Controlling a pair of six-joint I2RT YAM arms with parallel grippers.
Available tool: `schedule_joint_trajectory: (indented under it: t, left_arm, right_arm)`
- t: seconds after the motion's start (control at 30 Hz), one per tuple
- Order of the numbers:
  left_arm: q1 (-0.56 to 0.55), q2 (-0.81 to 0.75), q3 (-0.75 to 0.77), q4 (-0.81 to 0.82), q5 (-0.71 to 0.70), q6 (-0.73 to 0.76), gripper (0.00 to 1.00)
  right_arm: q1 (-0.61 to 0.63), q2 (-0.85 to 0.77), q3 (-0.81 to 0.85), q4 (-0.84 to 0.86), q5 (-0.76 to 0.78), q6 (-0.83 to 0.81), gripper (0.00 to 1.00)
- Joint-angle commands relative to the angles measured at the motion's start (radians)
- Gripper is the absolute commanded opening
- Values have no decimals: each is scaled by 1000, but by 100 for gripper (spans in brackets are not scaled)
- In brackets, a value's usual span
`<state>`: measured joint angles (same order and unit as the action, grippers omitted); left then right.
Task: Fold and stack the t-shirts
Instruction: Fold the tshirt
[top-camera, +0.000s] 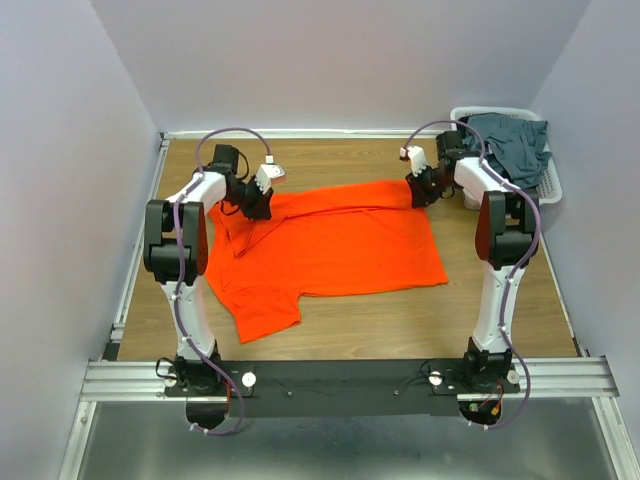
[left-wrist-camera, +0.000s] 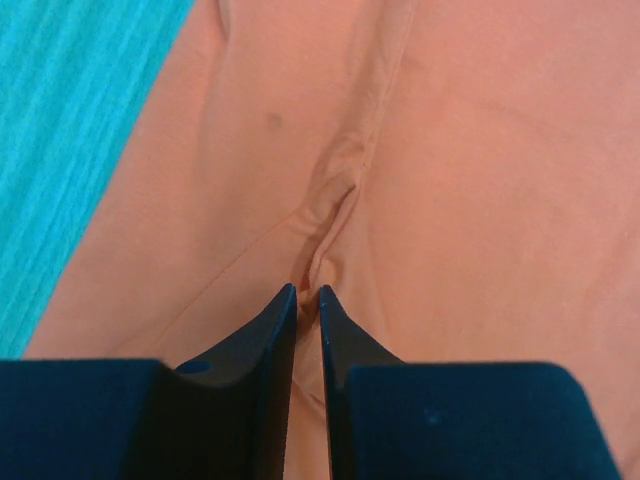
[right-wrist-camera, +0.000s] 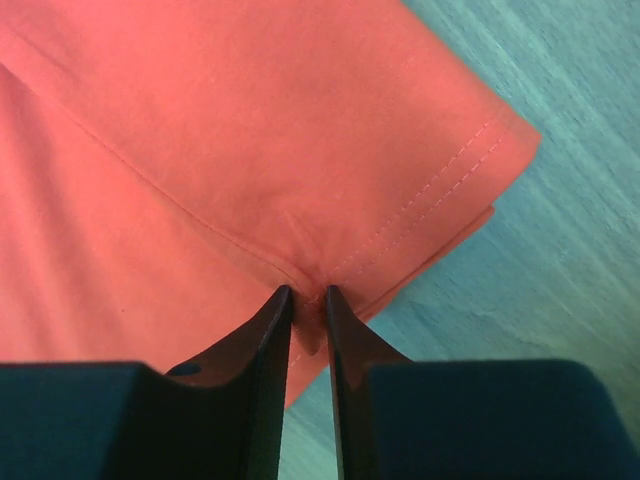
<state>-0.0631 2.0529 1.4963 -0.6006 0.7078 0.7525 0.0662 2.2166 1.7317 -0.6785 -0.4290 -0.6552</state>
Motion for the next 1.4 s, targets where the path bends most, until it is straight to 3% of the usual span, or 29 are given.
schedule_joint_trajectory:
  t: [0.0, 0.17, 0.43, 0.5, 0.53, 0.6, 0.7, 0.93, 1.1, 1.37]
  left_arm:
    - [-14, -69, -36, -74, -7, 60, 15]
    - [-35, -129, -116, -97, -24, 108, 0]
    - [-110, -194, -205, -97, -88, 140, 1]
    - [-119, -203, -211, -97, -103, 142, 8]
    - [-124, -206, -214, -100, -119, 151, 21]
    - [-126, -214, -206, -132, -125, 174, 35]
    - [-119, -227, -186, -165, -123, 188, 40]
    - [26, -232, -82, -209, 30, 127, 37]
    - [49, -194, -99, -56, -86, -28, 30]
    - [10, -116, -99, 25, -162, -101, 25]
  right_arm:
    - [1, -43, -21, -32, 59, -44, 24]
    - [0, -57, -24, -35, 73, -55, 24]
    - [1, -69, -21, -46, 79, -60, 25]
    - [1, -77, -23, -50, 81, -64, 25]
    - [1, -86, -29, -52, 82, -72, 25]
    - [1, -97, -29, -75, 85, -87, 29]
    - [1, -109, -27, -98, 87, -103, 39]
    - [0, -118, 49, -128, -11, -29, 44]
    - [0, -45, 140, -138, -25, 35, 41]
    - [0, 0, 180, -138, 2, 69, 35]
